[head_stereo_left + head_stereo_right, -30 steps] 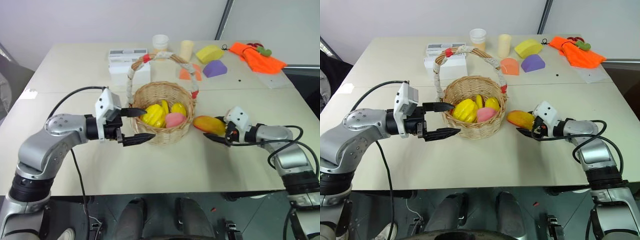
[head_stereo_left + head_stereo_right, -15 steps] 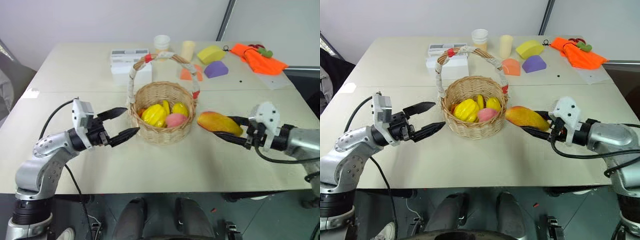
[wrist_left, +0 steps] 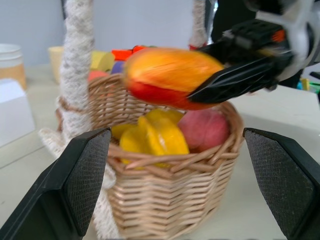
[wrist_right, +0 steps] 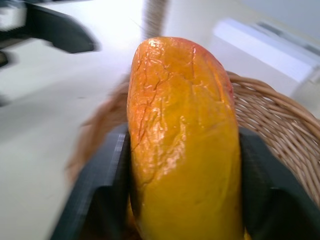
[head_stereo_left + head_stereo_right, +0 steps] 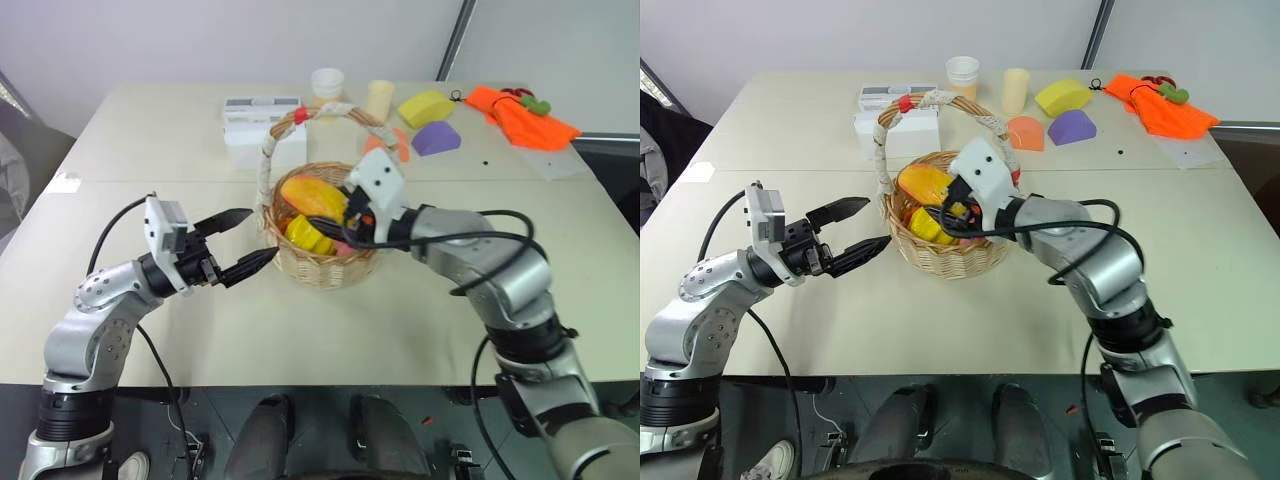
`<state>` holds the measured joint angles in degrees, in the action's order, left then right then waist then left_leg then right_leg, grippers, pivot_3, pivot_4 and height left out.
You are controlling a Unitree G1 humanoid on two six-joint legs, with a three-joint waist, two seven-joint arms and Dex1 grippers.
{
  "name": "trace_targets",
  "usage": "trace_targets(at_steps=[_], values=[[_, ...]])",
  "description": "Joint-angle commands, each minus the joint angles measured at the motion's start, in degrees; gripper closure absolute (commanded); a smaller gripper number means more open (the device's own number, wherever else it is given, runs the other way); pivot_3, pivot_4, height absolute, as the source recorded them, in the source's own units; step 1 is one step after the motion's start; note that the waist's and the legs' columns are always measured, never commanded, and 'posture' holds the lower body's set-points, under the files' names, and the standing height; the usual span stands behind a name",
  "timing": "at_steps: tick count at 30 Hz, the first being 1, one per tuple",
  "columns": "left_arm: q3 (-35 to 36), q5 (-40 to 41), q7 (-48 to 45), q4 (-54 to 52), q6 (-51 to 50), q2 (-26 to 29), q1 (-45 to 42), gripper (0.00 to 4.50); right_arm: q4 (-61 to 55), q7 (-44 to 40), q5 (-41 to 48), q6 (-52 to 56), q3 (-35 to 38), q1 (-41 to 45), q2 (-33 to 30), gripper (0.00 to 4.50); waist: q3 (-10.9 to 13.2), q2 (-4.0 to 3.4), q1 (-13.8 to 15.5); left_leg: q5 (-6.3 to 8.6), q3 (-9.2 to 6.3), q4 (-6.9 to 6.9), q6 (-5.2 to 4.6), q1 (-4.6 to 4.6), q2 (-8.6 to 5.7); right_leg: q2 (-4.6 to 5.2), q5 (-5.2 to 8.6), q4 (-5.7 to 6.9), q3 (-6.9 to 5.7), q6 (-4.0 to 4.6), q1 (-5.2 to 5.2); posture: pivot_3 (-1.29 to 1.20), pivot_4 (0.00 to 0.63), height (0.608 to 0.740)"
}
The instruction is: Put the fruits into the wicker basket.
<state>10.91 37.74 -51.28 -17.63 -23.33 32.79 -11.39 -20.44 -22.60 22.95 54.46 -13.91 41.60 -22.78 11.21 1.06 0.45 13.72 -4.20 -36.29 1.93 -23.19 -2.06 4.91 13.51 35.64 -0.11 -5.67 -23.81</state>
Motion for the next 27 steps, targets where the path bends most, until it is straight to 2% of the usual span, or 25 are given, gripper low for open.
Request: trace_targets(at_steps=[1,3,5,8,10,12,14,20,26,27], values=[[0.6,0.5,0.8,-2.6,0.9,-0.2,0.7,0.0,-2.7,1.1,-3.3,-2.4,0.0,0.9,-0.5,0.03,0.0,0.0,0.1,-0.02,0.0,-0.03,0.03,-0.16,-0.04,0.04,-0.01,0.13,0.0,-0.03,-0.21,0.0,0.15,0.74],[0.6,0.6,1.1,-2.9,0.9,-0.2,0.9,0.0,-3.8,1.2,-5.0,-3.8,-0.2,0.4,-1.1,0.03,0.0,0.0,0.1,-0.02,0.05,-0.06,0.03,-0.26,-0.09,0.11,-0.02,0.33,0.0,-0.05,-0.42,0.0,0.15,0.74],[0.7,0.7,1.2,-3.0,1.0,-0.2,1.2,0.0,-8.6,-3.0,-3.3,-6.2,2.5,-2.7,-4.6,0.03,0.0,0.0,0.1,-0.02,0.09,-0.05,0.03,-0.27,-0.09,0.09,-0.02,0.36,0.0,-0.05,-0.46,0.0,0.15,0.74],[0.8,0.8,1.2,-2.9,1.0,-0.1,1.3,0.0,-17.2,-11.9,5.0,-8.5,10.8,-9.6,-10.0,0.03,0.0,0.0,0.2,-0.02,0.05,-0.05,0.01,-0.26,-0.08,0.06,-0.01,0.39,-0.05,-0.06,-0.43,0.0,0.15,0.74],[0.7,0.9,1.1,-2.8,1.0,-0.2,1.3,0.0,-20.7,-16.1,12.0,-6.0,17.0,-14.8,-13.3,0.03,0.0,0.01,0.1,-0.01,0.07,-0.07,0.01,-0.24,-0.07,0.02,-0.01,0.4,-0.05,-0.06,-0.41,0.0,0.15,0.74],[0.6,0.9,1.1,-2.6,1.1,-0.2,1.2,0.0,-21.7,-17.4,15.5,-4.3,20.7,-18.3,-15.5,0.03,0.0,0.01,-0.1,-0.01,0.07,-0.08,0.0,-0.15,-0.04,-0.03,0.0,0.41,-0.05,-0.06,-0.31,0.0,0.15,0.74],[0.3,0.9,0.9,-2.3,1.1,-0.4,0.9,0.0,-20.4,-15.8,15.2,-3.9,22.7,-20.4,-16.5,0.03,0.0,0.02,-0.5,-0.01,0.09,-0.13,0.0,-0.12,0.02,-0.14,0.0,0.41,-0.03,-0.04,-0.28,0.0,0.15,0.74],[-0.6,1.2,0.5,-2.2,1.3,-1.2,0.1,0.0,-6.9,-3.7,4.6,-9.7,18.4,-15.8,-8.9,0.03,0.0,-0.01,-1.3,-0.02,0.27,-0.3,-0.01,-0.01,0.2,-0.44,-0.05,0.5,-0.01,0.47,-0.22,0.0,0.15,0.74],[-0.7,1.2,0.7,-2.8,1.1,-1.6,0.1,0.0,4.3,0.9,-0.9,-17.1,15.6,-10.9,-0.3,0.03,0.0,-0.01,-1.2,-0.02,0.38,-0.49,-0.01,-0.13,0.64,-0.71,-0.18,0.53,0.0,0.26,-0.28,0.0,0.15,0.74],[-0.6,1.2,0.9,-3.1,1.1,-1.6,0.2,0.0,5.0,0.6,-0.1,-17.3,16.1,-10.8,0.6,0.55,0.0,-0.01,-1.2,-0.02,0.38,-0.49,-0.01,-0.16,0.65,-0.72,-0.18,0.53,0.0,0.26,-0.31,0.0,0.15,0.74]])
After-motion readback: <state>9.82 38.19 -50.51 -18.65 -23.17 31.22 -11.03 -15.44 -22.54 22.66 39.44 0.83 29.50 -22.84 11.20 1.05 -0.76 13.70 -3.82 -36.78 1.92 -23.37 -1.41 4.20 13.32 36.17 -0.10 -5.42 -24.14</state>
